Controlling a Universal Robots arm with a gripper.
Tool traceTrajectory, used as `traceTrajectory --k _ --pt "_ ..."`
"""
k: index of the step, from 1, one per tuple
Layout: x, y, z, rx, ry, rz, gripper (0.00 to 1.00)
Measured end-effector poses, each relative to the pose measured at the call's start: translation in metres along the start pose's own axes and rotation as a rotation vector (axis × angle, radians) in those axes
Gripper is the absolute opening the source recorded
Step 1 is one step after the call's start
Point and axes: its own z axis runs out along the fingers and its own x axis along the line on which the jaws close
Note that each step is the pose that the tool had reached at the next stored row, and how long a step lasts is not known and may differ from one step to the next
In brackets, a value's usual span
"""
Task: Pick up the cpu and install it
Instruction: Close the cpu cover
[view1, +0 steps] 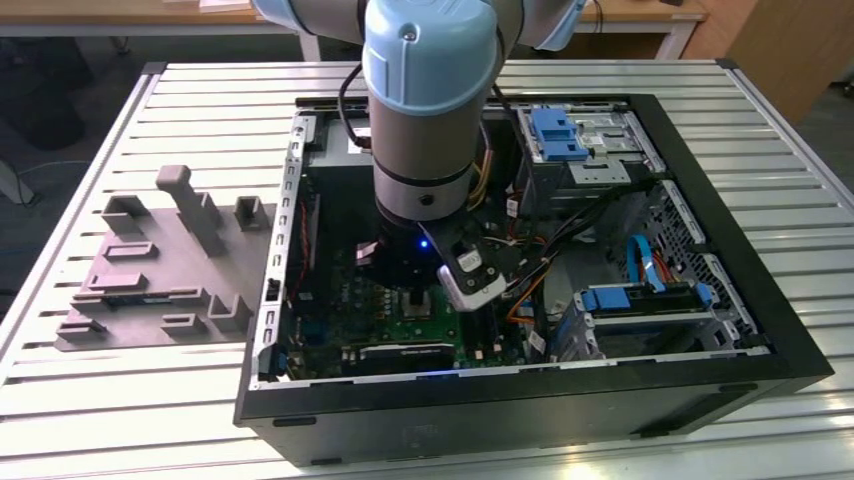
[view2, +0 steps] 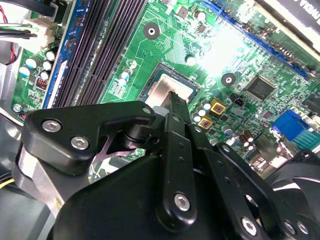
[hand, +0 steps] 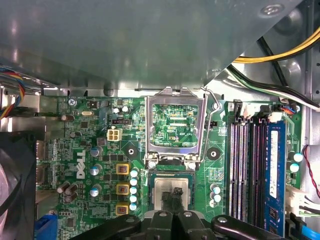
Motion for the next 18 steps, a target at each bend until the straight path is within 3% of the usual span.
traceTrajectory --k 7,13,18 --pt "-0.0006 0.0000 -0.0002 0.0001 0.0000 0.000 0.11" --pt "-0.0097 -0.0002 0.0002 0.0000 0.0001 -0.002 0.11" --pt "-0.0100 0.0000 -0.0016 -0.0026 0.0008 -0.050 0.11"
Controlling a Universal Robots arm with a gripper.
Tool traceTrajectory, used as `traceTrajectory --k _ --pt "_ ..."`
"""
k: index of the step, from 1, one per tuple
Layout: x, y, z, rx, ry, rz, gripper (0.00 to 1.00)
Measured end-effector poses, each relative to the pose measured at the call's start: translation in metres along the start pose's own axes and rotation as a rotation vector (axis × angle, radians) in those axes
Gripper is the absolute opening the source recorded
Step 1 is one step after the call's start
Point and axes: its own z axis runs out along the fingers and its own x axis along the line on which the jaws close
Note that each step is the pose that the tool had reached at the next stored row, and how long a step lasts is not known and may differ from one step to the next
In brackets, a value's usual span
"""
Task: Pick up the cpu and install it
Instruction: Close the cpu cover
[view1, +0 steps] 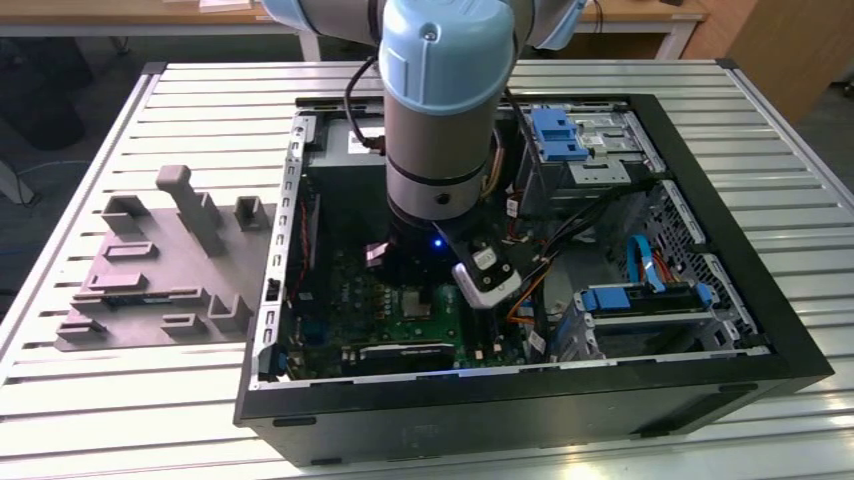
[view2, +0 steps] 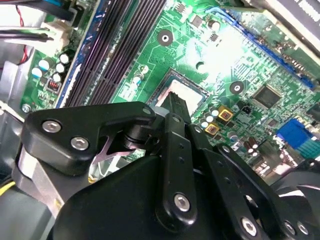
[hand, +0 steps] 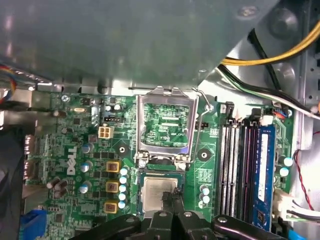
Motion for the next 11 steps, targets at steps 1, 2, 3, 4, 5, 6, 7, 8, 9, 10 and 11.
traceTrajectory --k 1,2,3,4,5,6,7,8,9,10,11 --pt "0.0000 0.0000 -0.0018 -0.0008 -0.0001 -0.005 0.11" --pt "0.0001 0.0001 -0.0044 -0.0013 0.0000 -0.008 0.11" --pt "0.0001 0.0002 -0.0071 -0.0019 0.0000 -0.009 0.11" --pt "0.0002 0.0002 -0.0101 -0.0022 -0.0001 -0.010 0.11" --pt "0.0002 0.0003 -0.0134 -0.0023 -0.0001 -0.011 0.11" --pt "0.0002 0.0004 -0.0169 -0.0027 -0.0002 -0.011 0.11" --pt "0.0003 0.0004 -0.0205 -0.0030 -0.0002 -0.012 0.11" --pt "0.0003 0.0004 -0.0220 -0.0036 -0.0002 -0.014 0.11" --pt "0.0002 0.0004 -0.0221 -0.0063 -0.0004 -0.021 0.11" --pt "0.0002 0.0005 -0.0222 -0.0082 -0.0004 -0.031 0.11" --pt "0.0002 0.0005 -0.0221 -0.0090 -0.0004 -0.046 0.11"
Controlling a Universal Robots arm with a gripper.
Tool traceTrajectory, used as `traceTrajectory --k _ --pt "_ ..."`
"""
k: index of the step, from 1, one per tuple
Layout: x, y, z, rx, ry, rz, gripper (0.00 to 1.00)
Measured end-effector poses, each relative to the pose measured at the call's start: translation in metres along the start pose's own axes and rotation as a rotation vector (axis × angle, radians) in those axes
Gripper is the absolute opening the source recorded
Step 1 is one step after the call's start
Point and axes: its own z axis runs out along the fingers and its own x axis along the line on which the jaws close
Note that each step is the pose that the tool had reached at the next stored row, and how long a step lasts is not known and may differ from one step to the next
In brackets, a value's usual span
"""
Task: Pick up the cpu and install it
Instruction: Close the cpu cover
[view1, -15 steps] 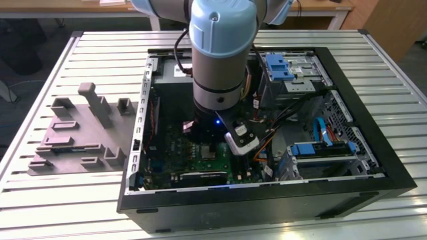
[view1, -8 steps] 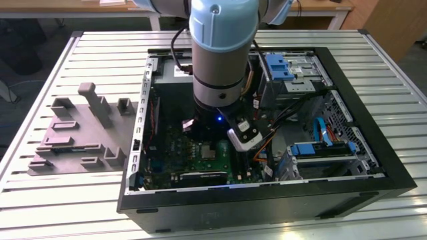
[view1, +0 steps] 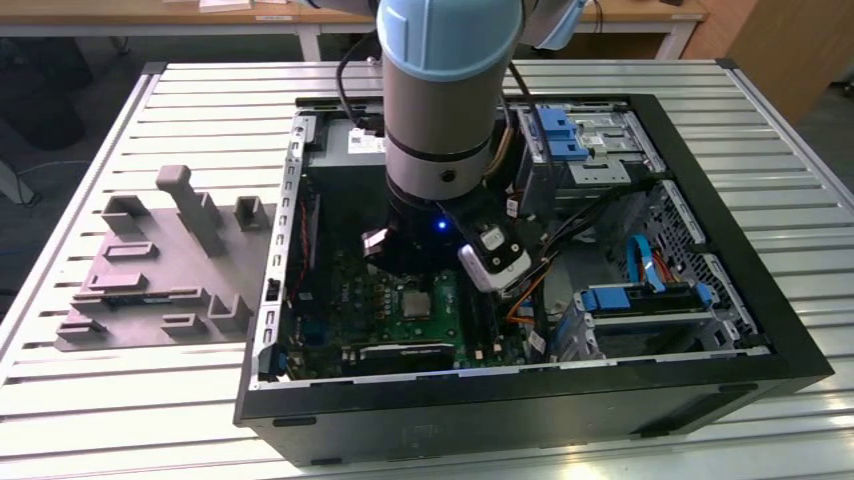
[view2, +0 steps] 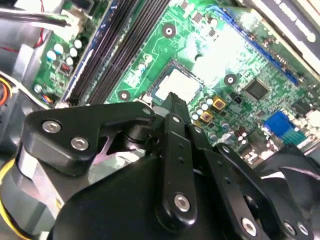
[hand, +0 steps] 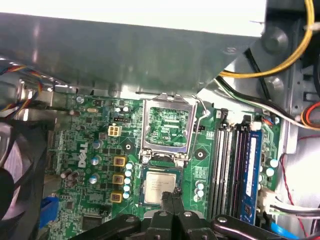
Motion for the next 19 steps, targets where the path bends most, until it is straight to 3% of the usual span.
traceTrajectory --k 14,19 --pt "-0.0002 -0.0001 0.0009 0.0020 0.0004 -0.235 0.11" --pt "-0.0003 -0.0001 0.0010 0.0020 0.0005 -0.242 0.11"
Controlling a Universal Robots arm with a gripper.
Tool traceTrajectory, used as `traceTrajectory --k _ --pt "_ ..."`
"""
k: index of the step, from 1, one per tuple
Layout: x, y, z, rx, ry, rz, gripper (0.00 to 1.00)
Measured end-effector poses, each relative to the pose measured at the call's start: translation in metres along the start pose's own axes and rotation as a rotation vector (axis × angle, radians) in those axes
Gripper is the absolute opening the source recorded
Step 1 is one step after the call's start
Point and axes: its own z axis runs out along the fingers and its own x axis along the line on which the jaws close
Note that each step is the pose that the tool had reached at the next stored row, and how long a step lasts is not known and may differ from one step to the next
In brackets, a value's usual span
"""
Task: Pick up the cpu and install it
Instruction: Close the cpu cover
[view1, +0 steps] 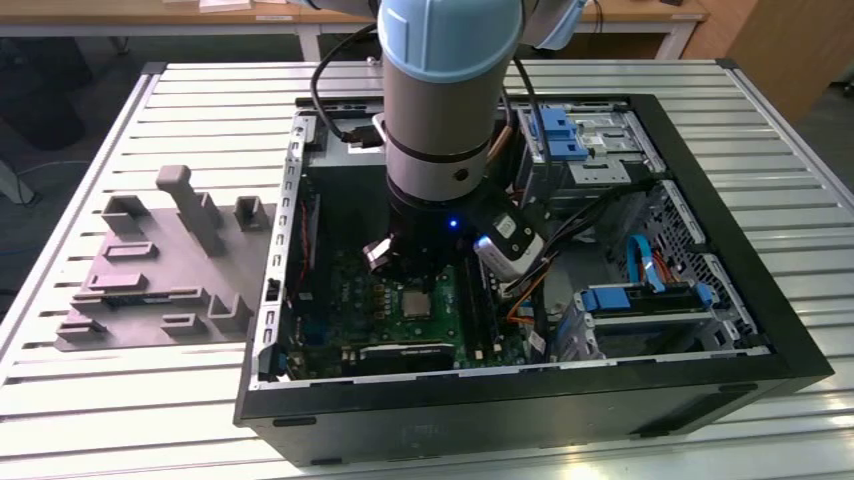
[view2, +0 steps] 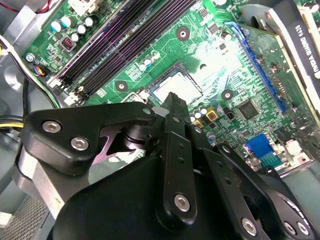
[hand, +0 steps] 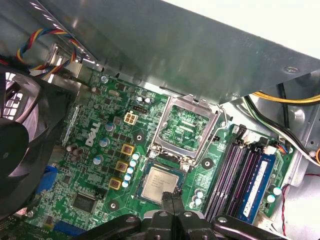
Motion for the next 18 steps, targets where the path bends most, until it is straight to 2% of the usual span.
traceTrajectory --k 14,18 --pt "-0.0001 -0.0001 0.0000 0.0000 0.0000 -0.001 0.11" --pt "-0.0040 -0.0014 0.0001 -0.0004 -0.0001 -0.002 0.11"
